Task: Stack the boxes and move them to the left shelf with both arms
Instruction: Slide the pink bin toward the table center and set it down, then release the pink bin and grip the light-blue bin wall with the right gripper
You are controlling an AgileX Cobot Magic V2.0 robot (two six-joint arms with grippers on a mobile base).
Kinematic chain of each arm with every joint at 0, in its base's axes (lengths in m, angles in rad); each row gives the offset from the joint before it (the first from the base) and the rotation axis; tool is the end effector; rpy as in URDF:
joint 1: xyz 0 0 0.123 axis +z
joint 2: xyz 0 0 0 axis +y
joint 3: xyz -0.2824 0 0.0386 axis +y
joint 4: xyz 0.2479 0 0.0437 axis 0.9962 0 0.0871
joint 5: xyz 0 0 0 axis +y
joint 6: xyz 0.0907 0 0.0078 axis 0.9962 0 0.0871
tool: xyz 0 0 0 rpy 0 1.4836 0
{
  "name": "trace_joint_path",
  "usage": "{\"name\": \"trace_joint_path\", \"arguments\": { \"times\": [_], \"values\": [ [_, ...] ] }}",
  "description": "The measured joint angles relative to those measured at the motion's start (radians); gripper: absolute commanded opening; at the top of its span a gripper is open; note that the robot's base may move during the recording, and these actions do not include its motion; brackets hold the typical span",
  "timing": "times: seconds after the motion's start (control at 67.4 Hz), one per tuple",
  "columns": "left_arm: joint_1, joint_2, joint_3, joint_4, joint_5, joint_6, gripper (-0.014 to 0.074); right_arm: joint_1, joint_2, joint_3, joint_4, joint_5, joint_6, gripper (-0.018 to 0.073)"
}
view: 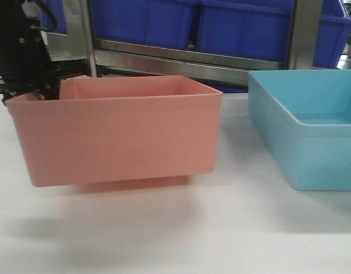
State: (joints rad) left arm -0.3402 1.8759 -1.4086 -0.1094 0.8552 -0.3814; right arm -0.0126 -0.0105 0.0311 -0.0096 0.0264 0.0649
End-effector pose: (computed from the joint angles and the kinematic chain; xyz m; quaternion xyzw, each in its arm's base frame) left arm 0.3676 -0.1381 0.2225 -0.0487 0.9837 -0.1025 0.1395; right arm 0.0569 -0.0007 0.2007 0.0236 0.6924 0.0153 0.7210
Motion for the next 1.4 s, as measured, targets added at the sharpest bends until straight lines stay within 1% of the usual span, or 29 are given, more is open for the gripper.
{"name": "trace_joint_path", "arguments": {
  "times": [0.089, 0.193, 0.327, 0.46, 0.579, 0.653, 0.727, 0.816, 0.876, 0.935, 0.994, 1.098, 1.232, 1.291, 1.395],
  "values": [
    [-0.044, 0.0, 0.027, 0.007, -0.06, -0.005, -0.001, 0.0, 0.0, 0.0, 0.0, 0.0, 0.0, 0.0048],
    [-0.073, 0.0, 0.057, 0.009, -0.107, -0.006, -0.0011, 0.0, 0.0, 0.0, 0.0, 0.0, 0.0, 0.0048],
    [-0.08, 0.0, 0.086, 0.011, -0.132, -0.006, -0.0012, 0.0, 0.0, 0.0, 0.0, 0.0, 0.0, 0.0048],
    [-0.08, 0.0, 0.102, 0.031, -0.141, -0.006, -0.0011, 0.0, 0.0, 0.0, 0.0, 0.0, 0.0, 0.0048],
    [-0.08, 0.0, 0.106, 0.034, -0.142, -0.006, 0.0014, 0.0, 0.0, 0.0, 0.0, 0.0, 0.0, 0.0048],
    [-0.08, 0.0, 0.106, 0.034, -0.142, -0.006, 0.0073, 0.0, 0.0, 0.0, 0.0, 0.0, 0.0, 0.0048],
    [-0.08, 0.0, 0.106, 0.032, -0.136, -0.006, 0.0175, 0.0, 0.0, 0.0, 0.0, 0.0, 0.0, 0.0048],
    [-0.08, 0.0, 0.106, 0.032, -0.125, -0.006, 0.0324, 0.0, 0.0, 0.0, 0.0, 0.0, 0.0, 0.0048],
    [-0.08, 0.0, 0.106, 0.032, -0.114, -0.002, 0.0398, 0.0, 0.0, 0.0, 0.0, 0.0, 0.0, 0.0048],
    [-0.08, 0.0, 0.1, 0.03, -0.097, 0.005, 0.0451, 0.0, 0.0, 0.0, 0.0, 0.0, 0.0, 0.0048],
    [-0.08, -0.001, 0.081, 0.031, -0.061, 0.012, 0.0475, 0.0, 0.0, 0.0, 0.0, 0.0, 0.0, 0.0048],
    [-0.08, -0.027, 0.032, 0.031, 0.011, 0.062, 0.0476, 0.0, 0.0, 0.0, 0.0, 0.0, 0.0, 0.0048],
    [-0.08, -0.123, -0.009, 0.031, 0.064, 0.164, 0.0468, 0.0, 0.0, 0.0, 0.0, 0.0, 0.0, 0.0048],
    [-0.08, -0.19, -0.014, 0.03, 0.084, 0.214, 0.0446, 0.0, 0.0, 0.0, 0.0, 0.0, 0.0, 0.0048],
    [-0.08, -0.306, -0.016, 0.028, 0.133, 0.311, 0.0363, 0.0, 0.0, 0.0, 0.0, 0.0, 0.0, 0.0048]
  ]
}}
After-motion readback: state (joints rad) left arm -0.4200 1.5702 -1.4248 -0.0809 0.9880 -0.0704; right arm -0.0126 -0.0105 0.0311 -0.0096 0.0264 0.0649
